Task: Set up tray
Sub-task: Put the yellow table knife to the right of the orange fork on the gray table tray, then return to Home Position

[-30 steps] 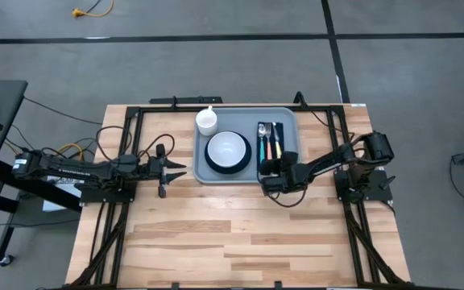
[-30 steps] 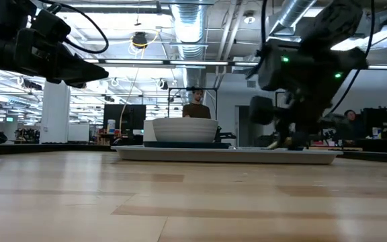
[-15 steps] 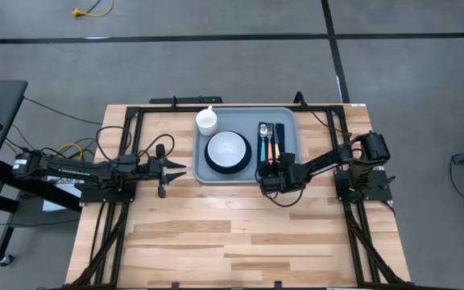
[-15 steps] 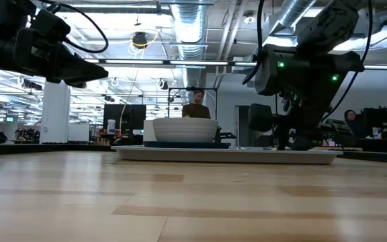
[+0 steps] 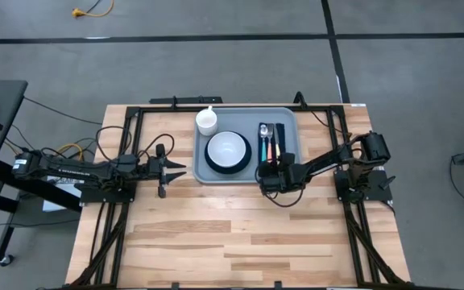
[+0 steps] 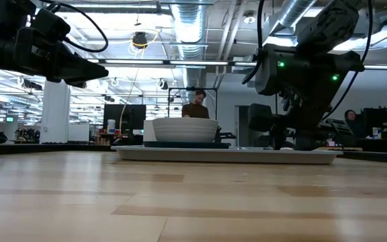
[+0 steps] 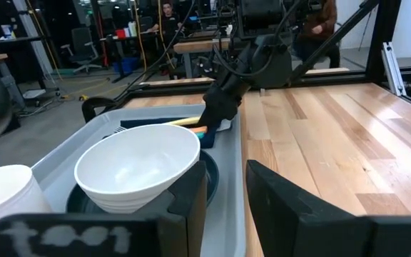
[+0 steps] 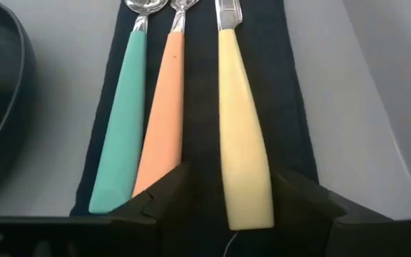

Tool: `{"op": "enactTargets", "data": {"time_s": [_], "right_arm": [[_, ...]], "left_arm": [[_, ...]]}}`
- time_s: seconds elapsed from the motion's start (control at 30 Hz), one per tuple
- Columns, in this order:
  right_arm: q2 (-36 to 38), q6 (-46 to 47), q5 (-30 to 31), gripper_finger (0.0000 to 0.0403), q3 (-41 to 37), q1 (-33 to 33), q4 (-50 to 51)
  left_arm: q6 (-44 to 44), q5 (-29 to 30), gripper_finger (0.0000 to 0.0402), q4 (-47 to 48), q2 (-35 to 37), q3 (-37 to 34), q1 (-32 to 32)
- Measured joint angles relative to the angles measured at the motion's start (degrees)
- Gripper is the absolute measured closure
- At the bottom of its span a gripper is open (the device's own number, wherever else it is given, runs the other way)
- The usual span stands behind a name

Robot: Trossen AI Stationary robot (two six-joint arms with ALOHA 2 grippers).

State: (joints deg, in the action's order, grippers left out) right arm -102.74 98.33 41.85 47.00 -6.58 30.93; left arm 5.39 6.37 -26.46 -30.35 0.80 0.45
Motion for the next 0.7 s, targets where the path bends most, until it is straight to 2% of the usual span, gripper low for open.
{"op": "enactTargets", "data": {"time_s": [0.27,0.7], "right_arm": [[0.0,-1.3,-0.4,0.0200,2.5,0.0,4.9],[0.0,-2.5,0.9,0.0220,13.1,0.0,26.3]], "left_arm": [[0.0,0.0,0.0312,0.0,0.0,0.0,0.0],[1.3,0.6,0.0312,-0.8,0.0,0.0,0.0]]}}
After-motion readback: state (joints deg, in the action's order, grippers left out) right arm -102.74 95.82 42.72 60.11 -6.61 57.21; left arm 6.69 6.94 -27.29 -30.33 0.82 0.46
